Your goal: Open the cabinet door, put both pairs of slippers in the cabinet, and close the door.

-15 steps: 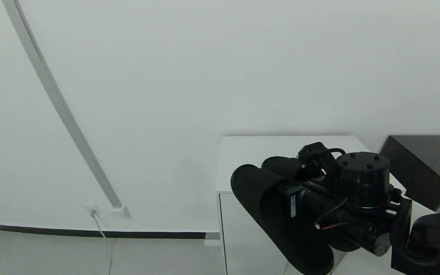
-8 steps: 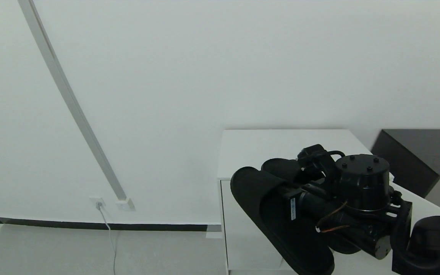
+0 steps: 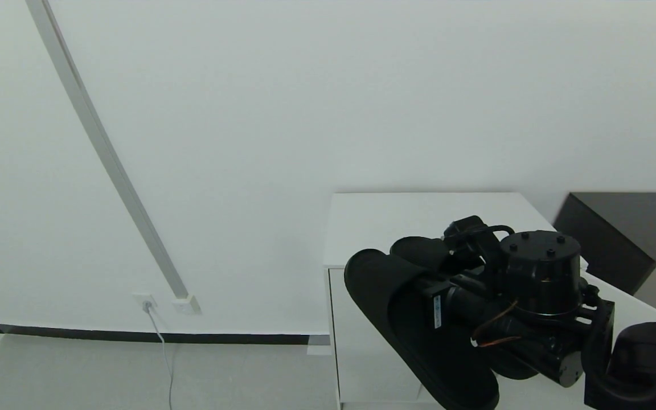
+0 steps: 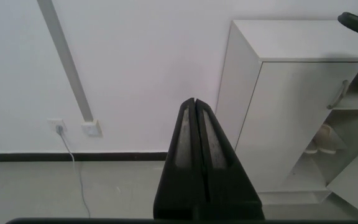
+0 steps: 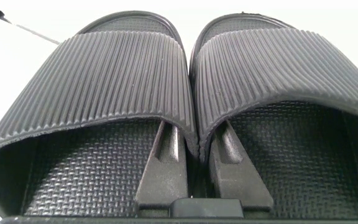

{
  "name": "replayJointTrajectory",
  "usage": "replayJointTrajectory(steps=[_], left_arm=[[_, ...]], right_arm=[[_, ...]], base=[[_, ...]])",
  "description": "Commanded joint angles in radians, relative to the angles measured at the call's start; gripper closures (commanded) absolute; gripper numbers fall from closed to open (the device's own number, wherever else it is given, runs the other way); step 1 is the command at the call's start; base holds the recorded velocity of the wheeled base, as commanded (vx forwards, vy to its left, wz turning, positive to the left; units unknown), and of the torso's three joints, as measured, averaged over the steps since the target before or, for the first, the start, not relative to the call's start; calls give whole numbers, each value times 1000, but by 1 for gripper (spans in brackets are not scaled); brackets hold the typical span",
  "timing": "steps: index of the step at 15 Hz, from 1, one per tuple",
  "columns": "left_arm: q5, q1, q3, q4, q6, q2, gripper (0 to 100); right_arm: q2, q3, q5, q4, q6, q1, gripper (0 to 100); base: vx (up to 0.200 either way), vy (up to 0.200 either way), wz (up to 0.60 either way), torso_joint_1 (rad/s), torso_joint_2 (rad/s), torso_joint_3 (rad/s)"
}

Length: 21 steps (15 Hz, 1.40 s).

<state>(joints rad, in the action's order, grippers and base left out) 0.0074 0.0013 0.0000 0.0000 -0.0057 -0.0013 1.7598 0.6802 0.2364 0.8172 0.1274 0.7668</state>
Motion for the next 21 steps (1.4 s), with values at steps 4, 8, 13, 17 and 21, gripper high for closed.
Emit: replayJointTrajectory(steps=[4,8,13,17,21], left_arm=[[0,0,0,0,-2,1,100],[2,0,0,0,-2,1,100],[2,0,0,0,-3,1,100],[2,0,0,0,-3,1,100],[2,0,0,0,-3,1,100]], right_arm=[[12,-1,0,0,0,0,100],[12,-2,0,0,0,0,100],[10,-4,0,0,0,0,100],[10,-8,0,0,0,0,100],[10,-14,1,22,-2,2,100]], base=[[0,-100,0,0,2,0],[0,-200,0,2,4,4],[0,-200,0,0,4,2],[0,-200,0,0,2,4],[0,-200,0,1,0,4]])
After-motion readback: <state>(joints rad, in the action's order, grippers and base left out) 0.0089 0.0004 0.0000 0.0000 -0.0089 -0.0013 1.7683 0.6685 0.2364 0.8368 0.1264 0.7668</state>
